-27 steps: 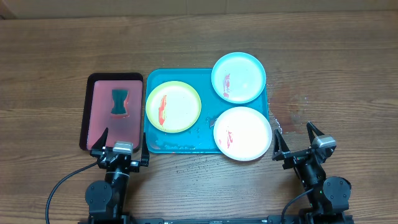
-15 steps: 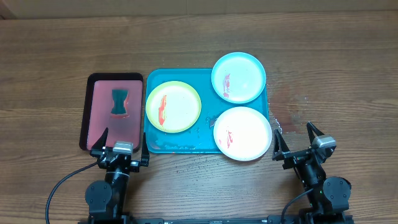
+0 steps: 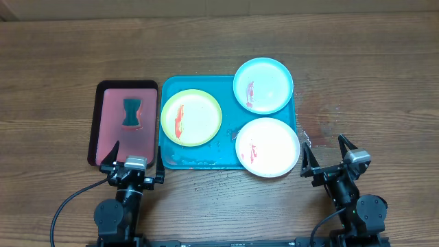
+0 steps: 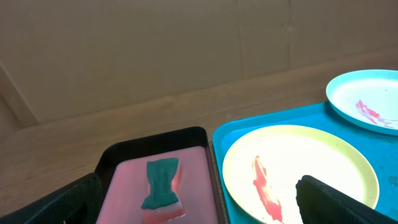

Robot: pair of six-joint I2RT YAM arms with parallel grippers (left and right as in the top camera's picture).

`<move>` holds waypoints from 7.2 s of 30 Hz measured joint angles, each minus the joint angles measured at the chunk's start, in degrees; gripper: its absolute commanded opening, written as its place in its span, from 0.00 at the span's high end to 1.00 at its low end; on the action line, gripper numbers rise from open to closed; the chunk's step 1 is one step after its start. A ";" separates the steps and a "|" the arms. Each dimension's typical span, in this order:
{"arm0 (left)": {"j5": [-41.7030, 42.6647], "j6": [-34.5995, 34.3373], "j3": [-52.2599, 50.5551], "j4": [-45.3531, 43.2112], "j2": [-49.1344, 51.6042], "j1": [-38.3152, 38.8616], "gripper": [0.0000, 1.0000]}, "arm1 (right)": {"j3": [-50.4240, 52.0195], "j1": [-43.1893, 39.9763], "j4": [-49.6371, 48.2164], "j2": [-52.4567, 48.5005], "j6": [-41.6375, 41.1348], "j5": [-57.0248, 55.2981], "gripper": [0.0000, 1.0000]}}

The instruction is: Clean dirty plates on tray and stack at the side

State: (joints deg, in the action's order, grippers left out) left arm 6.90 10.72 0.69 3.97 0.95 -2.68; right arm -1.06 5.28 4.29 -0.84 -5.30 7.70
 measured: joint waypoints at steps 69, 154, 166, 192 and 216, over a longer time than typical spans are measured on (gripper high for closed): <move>1.77 -4.35 43.50 29.03 36.37 0.00 0.00 | -29.73 0.00 17.86 -23.96 0.02 -0.04 0.00; -13.73 -10.71 90.77 53.90 111.36 -2.34 0.46 | -86.64 28.87 33.55 -122.57 -28.98 0.74 0.96; -12.96 -10.21 90.82 53.72 121.44 -2.34 0.75 | -86.64 28.89 33.55 -122.57 -28.98 0.44 0.96; -12.94 -9.68 87.36 47.23 121.31 -2.34 0.96 | -86.66 28.87 33.53 -122.57 -29.00 0.37 0.96; -7.61 -9.22 113.31 69.18 122.84 -1.92 0.96 | -86.68 27.98 33.22 -122.66 -29.00 1.60 0.96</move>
State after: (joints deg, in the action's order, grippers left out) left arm -0.71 1.50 113.99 73.14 123.79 -4.60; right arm -87.74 33.26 37.52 -123.50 -34.30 9.30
